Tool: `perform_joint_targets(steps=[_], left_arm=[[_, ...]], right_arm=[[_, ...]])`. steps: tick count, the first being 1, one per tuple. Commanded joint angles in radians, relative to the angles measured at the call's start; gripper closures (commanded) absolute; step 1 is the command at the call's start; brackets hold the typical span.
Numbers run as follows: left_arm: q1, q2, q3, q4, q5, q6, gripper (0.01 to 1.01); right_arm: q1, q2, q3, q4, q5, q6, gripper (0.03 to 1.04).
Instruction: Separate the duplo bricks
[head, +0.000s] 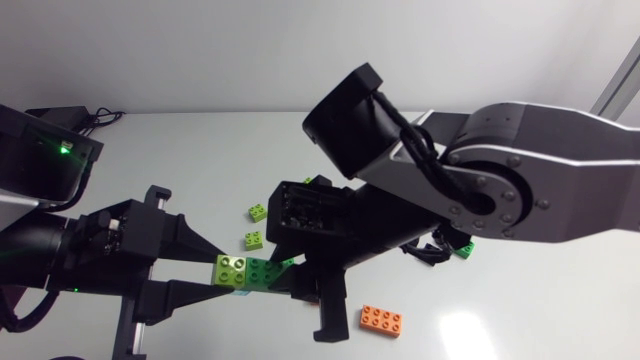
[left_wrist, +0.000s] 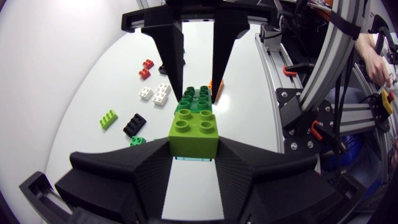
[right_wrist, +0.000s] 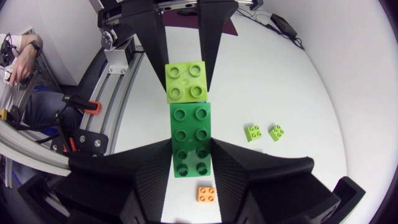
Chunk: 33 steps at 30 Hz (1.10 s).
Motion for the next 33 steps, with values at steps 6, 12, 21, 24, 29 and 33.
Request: perform_joint_targets(steps=[6,12,21,24,29,33], left_arm=[[0.032,0.005,-0.019,0.020,-0.033,-0.002,0.711],[0.089,0.051,0.030,0.011,-0.019,-0.009,0.711],[0.093,0.066,0.042,0.011,-0.012,-0.026,0.711],[0.093,0.066,0.039,0.011,-0.012,-0.026,0.711],[0.092,0.065,0.039,0.015,-0.010,-0.029,0.711],[0.090,0.062,0.034,0.015,-0.010,-0.031,0.711]], right_arm=[[-0.042,-0.039,0.026,-0.014,0.014,0.036,0.78],[-0.031,-0.124,-0.046,0.017,0.117,0.031,0.78],[-0.344,-0.185,-0.068,-0.087,0.114,-0.127,0.78],[-0.479,-0.179,-0.074,-0.143,0.105,-0.207,0.78],[-0.677,-0.136,-0.107,-0.167,0.114,-0.309,0.78],[-0.809,-0.053,-0.129,-0.140,0.134,-0.368,0.78]])
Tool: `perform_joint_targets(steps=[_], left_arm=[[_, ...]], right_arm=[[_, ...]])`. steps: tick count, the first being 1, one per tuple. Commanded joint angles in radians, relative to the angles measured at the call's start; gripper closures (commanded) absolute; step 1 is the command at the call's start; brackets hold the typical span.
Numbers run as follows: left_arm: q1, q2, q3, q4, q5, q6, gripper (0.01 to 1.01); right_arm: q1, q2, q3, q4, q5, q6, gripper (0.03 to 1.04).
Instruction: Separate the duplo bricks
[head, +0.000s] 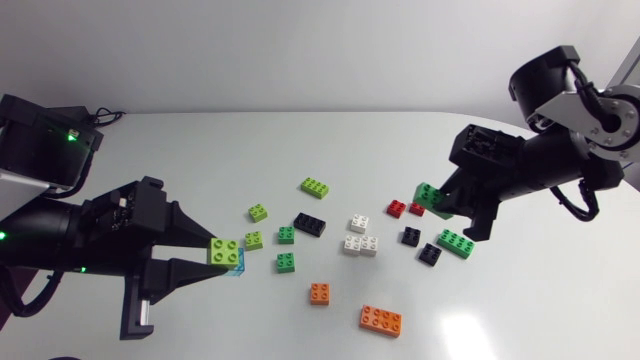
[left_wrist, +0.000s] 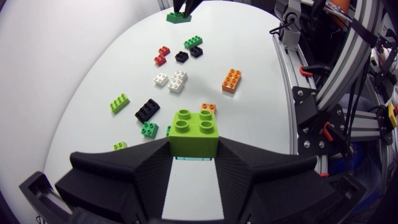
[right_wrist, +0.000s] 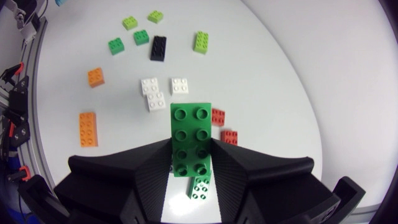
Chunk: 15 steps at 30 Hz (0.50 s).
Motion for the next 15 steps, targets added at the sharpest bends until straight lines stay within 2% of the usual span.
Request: perform_joint_targets(steps=[1,5,8,15], left_arm=[[0.004,0.006,0.015,-0.001,0.011,-0.022,0.711],[0.000,-0.001,0.012,-0.001,0.011,-0.028,0.711],[-0.006,-0.015,0.008,-0.001,0.011,-0.036,0.711],[-0.009,-0.024,0.004,-0.004,0.011,-0.039,0.711]], right_arm=[[-0.083,0.084,-0.033,0.017,0.009,-0.069,0.78],[-0.198,0.228,-0.018,0.099,0.037,-0.091,0.78],[-0.258,0.312,0.013,0.116,0.042,-0.104,0.78],[-0.326,0.420,0.051,0.160,0.065,-0.117,0.78]])
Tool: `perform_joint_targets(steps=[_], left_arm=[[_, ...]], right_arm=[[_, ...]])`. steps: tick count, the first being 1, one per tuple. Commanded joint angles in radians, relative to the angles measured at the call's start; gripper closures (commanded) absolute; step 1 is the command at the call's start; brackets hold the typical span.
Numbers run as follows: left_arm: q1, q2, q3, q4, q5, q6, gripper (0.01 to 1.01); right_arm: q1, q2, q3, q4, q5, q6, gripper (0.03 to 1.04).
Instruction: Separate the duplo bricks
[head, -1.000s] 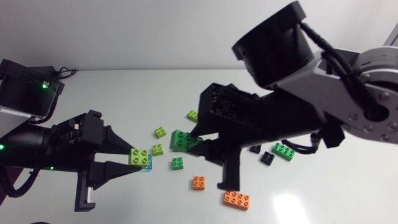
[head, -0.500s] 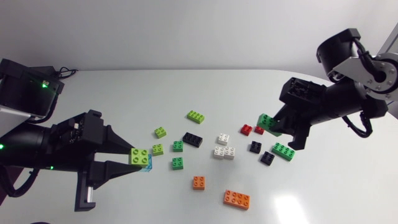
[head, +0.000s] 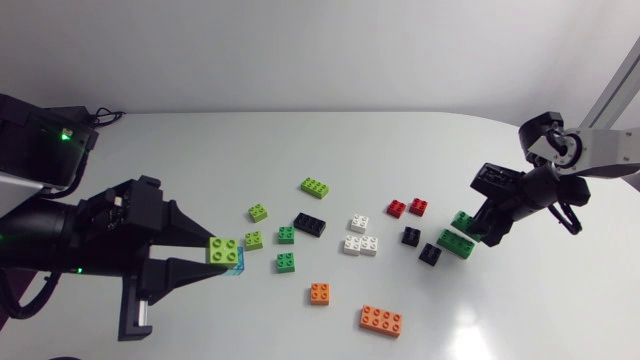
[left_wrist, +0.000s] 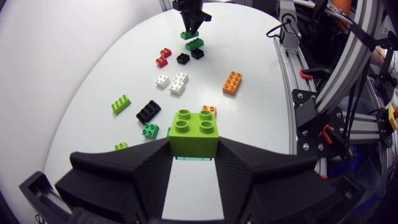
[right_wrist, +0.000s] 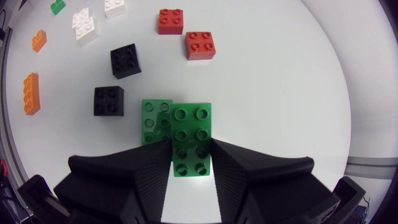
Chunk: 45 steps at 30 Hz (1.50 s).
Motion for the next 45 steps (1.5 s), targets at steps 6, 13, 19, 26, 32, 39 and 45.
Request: perform_joint_targets(steps=[6,13,19,26,32,39,45], left_arm=[[-0.015,-0.008,-0.002,-0.003,0.011,-0.026,0.711],[-0.021,-0.017,0.001,-0.004,0.011,-0.039,0.711],[-0.038,-0.017,-0.002,-0.004,0.011,-0.054,0.711],[-0.061,-0.011,-0.002,0.006,0.011,-0.074,0.711],[-0.081,-0.008,0.000,0.023,0.011,-0.101,0.711],[-0.090,0.032,-0.003,0.080,0.082,-0.149,0.710],[-0.113,0.055,-0.022,0.175,0.145,-0.224,0.710]], right_arm=[[-0.034,0.089,0.073,0.028,0.018,-0.041,0.78],[-0.025,0.168,0.115,0.028,0.040,-0.032,0.78],[-0.004,0.190,0.115,0.029,0.046,-0.016,0.42],[0.009,0.118,0.098,0.019,0.023,-0.009,0.09],[0.076,-0.143,0.013,-0.031,-0.118,0.014,0.08],[0.266,-0.430,-0.080,-0.153,-0.315,0.048,0.08],[0.484,-0.530,-0.134,-0.150,-0.361,0.157,0.08]])
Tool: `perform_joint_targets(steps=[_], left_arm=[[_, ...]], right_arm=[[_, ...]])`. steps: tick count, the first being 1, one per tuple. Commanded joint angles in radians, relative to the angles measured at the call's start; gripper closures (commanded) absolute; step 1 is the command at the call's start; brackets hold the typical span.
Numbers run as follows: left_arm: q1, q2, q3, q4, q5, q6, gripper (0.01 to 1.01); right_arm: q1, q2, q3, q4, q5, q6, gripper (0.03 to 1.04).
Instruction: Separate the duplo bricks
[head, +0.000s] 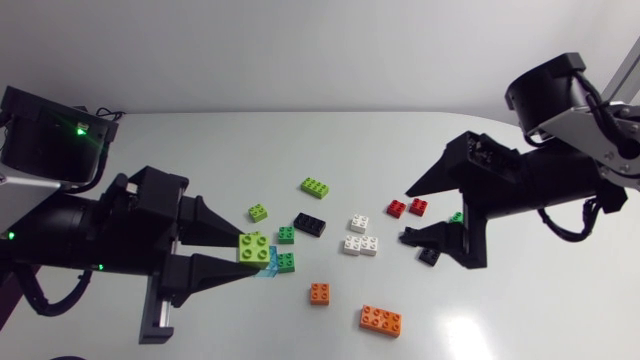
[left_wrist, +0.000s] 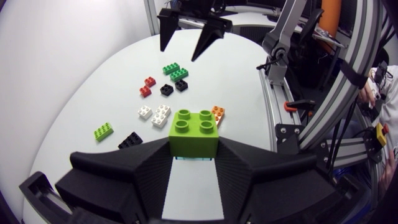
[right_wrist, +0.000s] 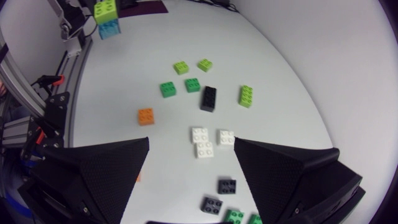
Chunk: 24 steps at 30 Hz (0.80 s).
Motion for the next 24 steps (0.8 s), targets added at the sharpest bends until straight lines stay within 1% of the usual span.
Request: perform_joint_targets(steps=[1,5,10,15,19,24], left_arm=[[-0.014,0.025,-0.025,0.039,0.025,-0.059,0.711],[-0.020,0.039,-0.036,0.082,0.064,-0.090,0.710],[-0.015,0.059,-0.030,0.085,0.120,-0.099,0.710],[-0.011,0.085,-0.033,0.106,0.159,-0.110,0.710],[-0.014,0.099,-0.031,0.119,0.176,-0.115,0.710],[-0.018,0.115,-0.023,0.125,0.189,-0.115,0.710]], right_arm=[[0.075,-0.025,-0.035,-0.010,-0.020,0.065,0.08],[0.188,-0.037,-0.039,0.038,-0.026,0.142,0.08],[0.274,-0.014,-0.036,0.108,-0.047,0.229,0.08],[0.345,0.017,-0.025,0.157,-0.077,0.291,0.08],[0.383,0.048,-0.024,0.191,-0.095,0.321,0.08],[0.389,0.072,-0.007,0.205,-0.152,0.347,0.10]])
